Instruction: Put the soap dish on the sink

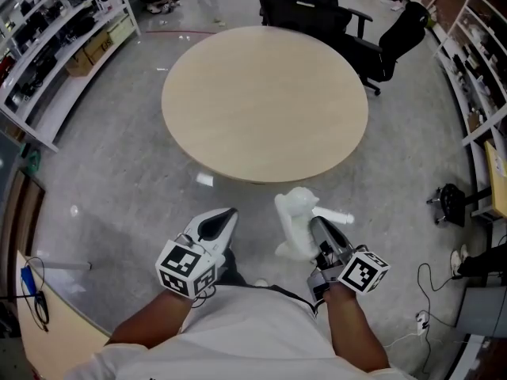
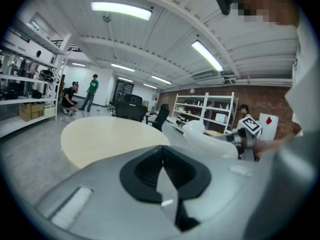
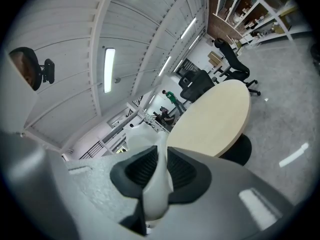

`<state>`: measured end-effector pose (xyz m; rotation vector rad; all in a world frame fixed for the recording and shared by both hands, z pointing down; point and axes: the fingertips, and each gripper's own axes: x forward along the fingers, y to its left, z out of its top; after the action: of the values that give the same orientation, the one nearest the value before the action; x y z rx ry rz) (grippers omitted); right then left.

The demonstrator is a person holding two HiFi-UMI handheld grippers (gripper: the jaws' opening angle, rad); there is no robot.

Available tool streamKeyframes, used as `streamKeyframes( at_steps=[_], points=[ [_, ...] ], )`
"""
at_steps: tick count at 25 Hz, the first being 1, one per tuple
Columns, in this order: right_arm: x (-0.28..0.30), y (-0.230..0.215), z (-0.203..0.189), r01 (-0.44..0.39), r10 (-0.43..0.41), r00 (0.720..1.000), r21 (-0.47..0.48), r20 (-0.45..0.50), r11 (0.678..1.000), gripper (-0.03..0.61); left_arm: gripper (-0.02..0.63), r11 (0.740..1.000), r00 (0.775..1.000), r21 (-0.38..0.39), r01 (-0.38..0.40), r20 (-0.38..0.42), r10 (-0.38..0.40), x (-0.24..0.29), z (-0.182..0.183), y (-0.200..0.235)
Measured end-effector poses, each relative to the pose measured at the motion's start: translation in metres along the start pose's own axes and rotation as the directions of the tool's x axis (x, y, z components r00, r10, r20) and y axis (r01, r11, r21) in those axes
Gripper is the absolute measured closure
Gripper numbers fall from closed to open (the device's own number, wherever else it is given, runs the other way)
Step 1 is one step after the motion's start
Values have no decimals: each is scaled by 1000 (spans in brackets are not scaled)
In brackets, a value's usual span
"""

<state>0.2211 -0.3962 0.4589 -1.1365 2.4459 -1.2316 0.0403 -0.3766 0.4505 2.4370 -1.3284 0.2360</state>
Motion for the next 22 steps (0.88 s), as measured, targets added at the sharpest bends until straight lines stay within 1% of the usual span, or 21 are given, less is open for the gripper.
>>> streamKeyframes(
  at_steps=[5, 9, 12, 17, 22],
  points=[
    [38, 0, 6, 31, -31, 999, -12, -8, 999, 512, 606, 1000, 1000, -4, 7, -13, -7, 14, 7, 37],
    [69, -6, 11, 86, -86, 996, -17, -6, 996, 512, 606, 1000, 999, 4, 27, -30, -27, 30, 10, 70],
    [93, -9, 19, 135, -135, 991, -25, 10, 990, 512, 606, 998, 997, 21, 61, -42, -60, 42, 18, 92],
    [135, -25, 28, 238, -237, 970, -25, 46, 971, 512, 606, 994, 993, 42, 106, -64, -103, 62, 26, 130],
    [174, -55, 24, 346, -345, 938, -12, 40, 938, 514, 606, 988, 985, 49, 147, -95, -141, 78, 30, 161]
  ],
)
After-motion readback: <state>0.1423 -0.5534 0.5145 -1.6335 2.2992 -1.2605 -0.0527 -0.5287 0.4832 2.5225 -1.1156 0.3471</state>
